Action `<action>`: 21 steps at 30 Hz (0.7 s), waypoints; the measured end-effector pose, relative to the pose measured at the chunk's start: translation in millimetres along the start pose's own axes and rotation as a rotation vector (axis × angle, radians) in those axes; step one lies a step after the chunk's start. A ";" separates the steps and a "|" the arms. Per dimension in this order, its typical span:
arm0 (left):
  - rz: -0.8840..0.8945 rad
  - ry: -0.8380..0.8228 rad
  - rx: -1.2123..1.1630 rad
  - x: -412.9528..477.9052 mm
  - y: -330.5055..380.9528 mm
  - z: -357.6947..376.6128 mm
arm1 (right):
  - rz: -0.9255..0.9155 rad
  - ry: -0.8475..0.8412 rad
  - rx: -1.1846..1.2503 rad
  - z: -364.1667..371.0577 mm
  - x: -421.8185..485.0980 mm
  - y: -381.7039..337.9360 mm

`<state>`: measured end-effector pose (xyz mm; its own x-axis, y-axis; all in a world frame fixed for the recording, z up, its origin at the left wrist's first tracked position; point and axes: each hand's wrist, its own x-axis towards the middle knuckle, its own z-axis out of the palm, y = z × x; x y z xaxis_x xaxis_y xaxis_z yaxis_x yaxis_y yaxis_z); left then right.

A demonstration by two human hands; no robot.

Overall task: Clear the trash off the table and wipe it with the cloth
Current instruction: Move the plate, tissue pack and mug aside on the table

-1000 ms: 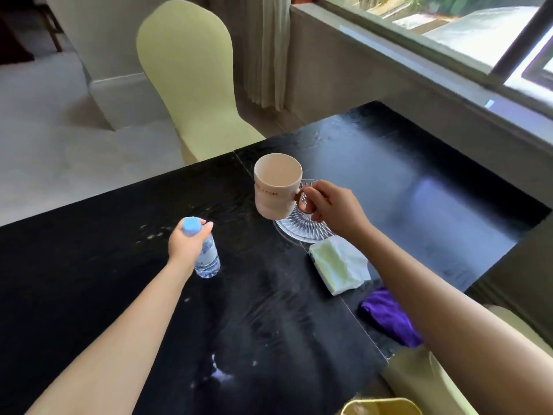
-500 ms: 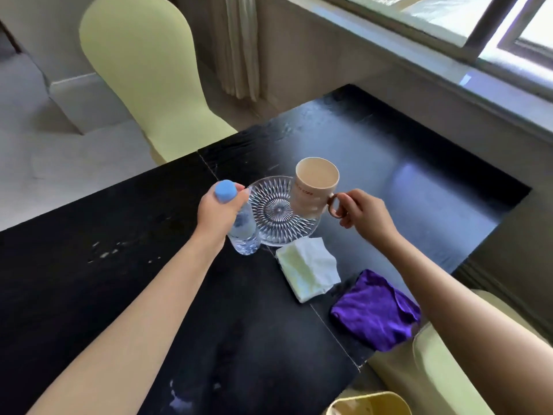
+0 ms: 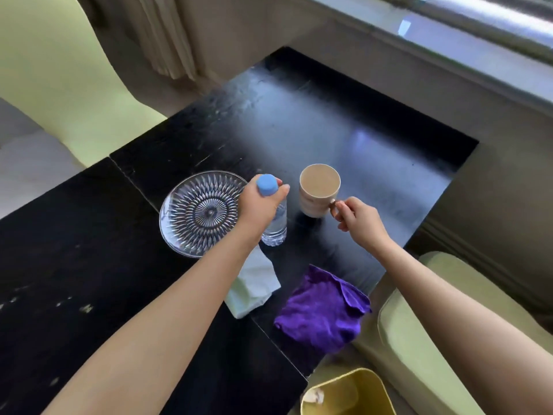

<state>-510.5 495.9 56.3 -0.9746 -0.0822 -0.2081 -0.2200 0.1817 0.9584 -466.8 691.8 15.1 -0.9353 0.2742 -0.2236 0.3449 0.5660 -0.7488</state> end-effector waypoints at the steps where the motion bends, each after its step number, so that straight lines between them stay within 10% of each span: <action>1: 0.001 -0.009 0.017 0.9 -4.9 6.8 | 0.013 -0.005 0.002 1.3 1.5 5.4; 21: -0.180 0.043 0.065 -55.2 -68.0 21.9 | 0.076 0.102 0.161 19.2 -5.7 45.1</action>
<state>-442.6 509.5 -1.6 -0.9171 -0.1609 -0.3648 -0.3938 0.2227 0.8918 -447.4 700.9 -29.4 -0.8913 0.3935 -0.2254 0.3898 0.4108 -0.8242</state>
